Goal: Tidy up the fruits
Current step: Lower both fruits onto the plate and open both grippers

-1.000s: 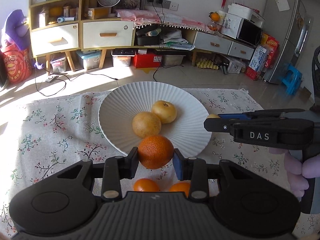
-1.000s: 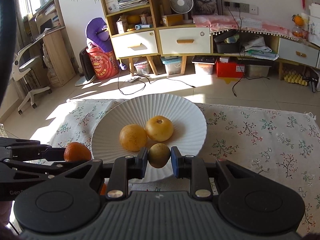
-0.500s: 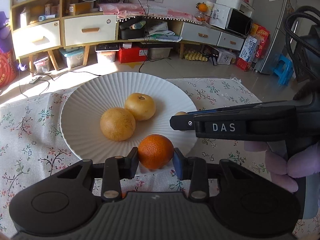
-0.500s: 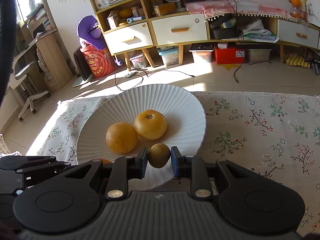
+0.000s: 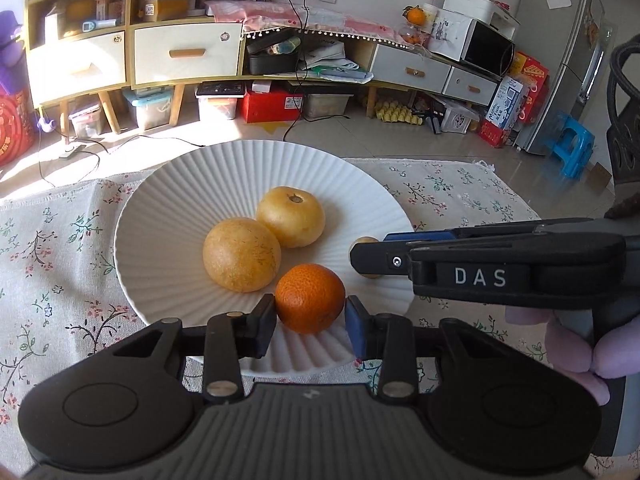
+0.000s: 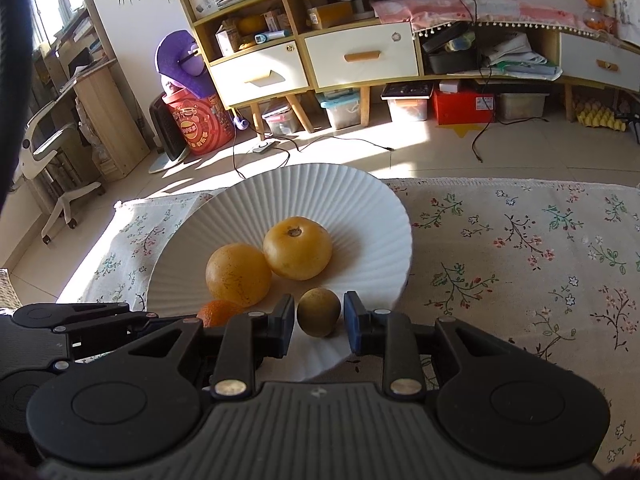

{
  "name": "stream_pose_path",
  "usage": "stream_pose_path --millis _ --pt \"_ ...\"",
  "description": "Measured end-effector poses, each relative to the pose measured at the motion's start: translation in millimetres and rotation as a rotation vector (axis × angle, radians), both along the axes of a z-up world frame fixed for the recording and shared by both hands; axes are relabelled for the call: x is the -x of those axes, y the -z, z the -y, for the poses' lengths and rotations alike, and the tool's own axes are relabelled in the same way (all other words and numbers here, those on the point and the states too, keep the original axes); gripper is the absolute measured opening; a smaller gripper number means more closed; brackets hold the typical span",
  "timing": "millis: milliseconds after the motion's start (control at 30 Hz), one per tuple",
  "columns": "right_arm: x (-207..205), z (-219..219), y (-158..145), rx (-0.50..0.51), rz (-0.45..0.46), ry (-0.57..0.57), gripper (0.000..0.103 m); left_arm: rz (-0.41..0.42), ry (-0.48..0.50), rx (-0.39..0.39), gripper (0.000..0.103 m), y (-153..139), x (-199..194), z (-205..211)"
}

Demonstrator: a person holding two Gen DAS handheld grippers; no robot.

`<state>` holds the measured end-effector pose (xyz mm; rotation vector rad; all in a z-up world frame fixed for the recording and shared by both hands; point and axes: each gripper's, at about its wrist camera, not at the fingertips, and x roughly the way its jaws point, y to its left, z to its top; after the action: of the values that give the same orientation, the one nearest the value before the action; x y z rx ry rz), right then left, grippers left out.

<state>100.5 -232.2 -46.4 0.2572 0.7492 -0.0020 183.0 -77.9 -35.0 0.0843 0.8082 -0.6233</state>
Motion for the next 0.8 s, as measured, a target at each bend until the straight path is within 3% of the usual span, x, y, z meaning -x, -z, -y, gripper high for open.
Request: stream_pose_path --millis 100,267,400,533,800 --pt "1 -1 -3 -0.01 -0.001 -0.001 0.033 -0.001 0.006 -0.006 0.037 -3 2 0" --pt "6 -6 -12 0.02 0.003 -0.003 0.059 0.032 0.007 -0.025 0.063 -10 12 -1" --pt "13 -7 -19 0.036 -0.017 0.018 0.064 0.044 0.013 -0.014 0.076 -17 21 -4" --pt "26 -12 -26 0.08 -0.027 0.035 0.073 0.053 0.014 -0.03 0.081 -23 27 -7" --pt "45 -17 -39 0.102 -0.035 0.069 0.08 0.043 0.004 -0.054 0.085 -26 46 -18"
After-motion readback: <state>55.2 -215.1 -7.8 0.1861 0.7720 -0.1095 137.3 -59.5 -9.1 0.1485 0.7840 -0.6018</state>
